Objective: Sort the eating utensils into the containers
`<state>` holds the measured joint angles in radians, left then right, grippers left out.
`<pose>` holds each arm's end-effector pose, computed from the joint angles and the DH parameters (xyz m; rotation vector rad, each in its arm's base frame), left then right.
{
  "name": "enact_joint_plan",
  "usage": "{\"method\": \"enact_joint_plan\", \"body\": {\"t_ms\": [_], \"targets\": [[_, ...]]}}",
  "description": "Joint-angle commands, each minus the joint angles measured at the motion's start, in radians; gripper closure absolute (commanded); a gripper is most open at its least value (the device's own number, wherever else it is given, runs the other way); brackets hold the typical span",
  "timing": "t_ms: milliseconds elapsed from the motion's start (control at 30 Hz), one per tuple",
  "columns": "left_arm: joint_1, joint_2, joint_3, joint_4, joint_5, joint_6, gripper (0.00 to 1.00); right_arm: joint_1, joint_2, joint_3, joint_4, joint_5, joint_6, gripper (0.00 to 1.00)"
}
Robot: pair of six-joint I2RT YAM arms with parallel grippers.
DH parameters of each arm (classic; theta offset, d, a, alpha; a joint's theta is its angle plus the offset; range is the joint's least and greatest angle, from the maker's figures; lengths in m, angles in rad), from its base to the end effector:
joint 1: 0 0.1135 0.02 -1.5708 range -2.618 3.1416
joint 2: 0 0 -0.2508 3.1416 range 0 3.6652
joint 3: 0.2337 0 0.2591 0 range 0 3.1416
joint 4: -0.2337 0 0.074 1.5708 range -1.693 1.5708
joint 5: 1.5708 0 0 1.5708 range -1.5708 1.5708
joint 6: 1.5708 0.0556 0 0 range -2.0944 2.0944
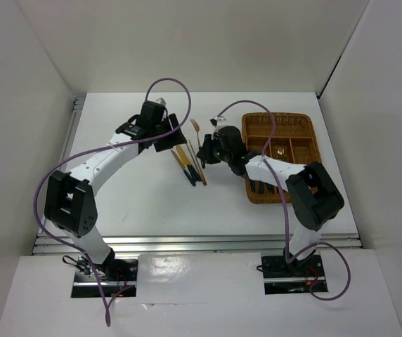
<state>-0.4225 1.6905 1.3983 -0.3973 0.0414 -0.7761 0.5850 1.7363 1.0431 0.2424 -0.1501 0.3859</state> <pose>0.3717 -0.1696 0.2649 -0.3910 2.3193 -0.6658 0.3369 0.2331 0.1898 -0.3071 2.0793 0.7538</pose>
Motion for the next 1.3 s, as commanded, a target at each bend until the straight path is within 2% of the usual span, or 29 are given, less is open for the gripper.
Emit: {"method": "enact_joint_plan", "body": {"t_ms": [0,100,200,233,367,500,567,767,933,1100,1167,1233,1267], "targets": [[0.053,-0.084,0.074,-0.047,-0.031,0.060,0.28,-0.053,-0.088,-0.015,-0.077,0.104,0.007,0.91],[0.091,-0.104,0.103,-0.132,-0.078,0.107,0.24,-0.092,-0.161,-0.037,-0.172,0.204,-0.030,0.91],[0.134,-0.136,0.082,-0.153,-0.089,0.146,0.22,-0.126,-0.256,-0.037,-0.328,0.337,-0.083,0.91],[0.146,-0.146,0.059,-0.153,-0.089,0.146,0.21,-0.126,-0.289,-0.026,-0.413,0.380,-0.096,0.89],[0.208,-0.172,0.010,-0.143,-0.023,0.169,0.20,-0.180,-0.330,0.012,-0.604,0.619,-0.107,0.88],[0.208,-0.190,0.001,-0.143,-0.070,0.204,0.18,-0.231,-0.353,0.021,-0.728,0.725,-0.107,0.88],[0.208,-0.199,0.001,-0.153,-0.090,0.215,0.17,-0.270,-0.353,0.031,-0.802,0.753,-0.093,0.88],[0.208,-0.200,-0.009,-0.153,-0.094,0.224,0.16,-0.369,-0.327,0.020,-0.871,0.787,-0.148,0.86],[0.208,-0.166,0.002,-0.144,-0.051,0.215,0.16,-0.378,-0.262,0.020,-0.842,0.751,-0.182,0.78],[0.208,-0.132,0.022,-0.169,-0.041,0.215,0.17,-0.396,-0.181,0.020,-0.874,0.774,-0.157,0.77],[0.208,-0.120,0.022,-0.169,-0.032,0.215,0.17,-0.396,-0.158,0.020,-0.874,0.761,-0.147,0.71],[0.208,-0.111,0.031,-0.169,-0.019,0.215,0.18,-0.396,-0.158,0.020,-0.884,0.771,-0.147,0.70],[0.208,-0.098,0.031,-0.169,-0.008,0.215,0.18,-0.396,-0.158,0.029,-0.884,0.771,-0.147,0.64]]}}
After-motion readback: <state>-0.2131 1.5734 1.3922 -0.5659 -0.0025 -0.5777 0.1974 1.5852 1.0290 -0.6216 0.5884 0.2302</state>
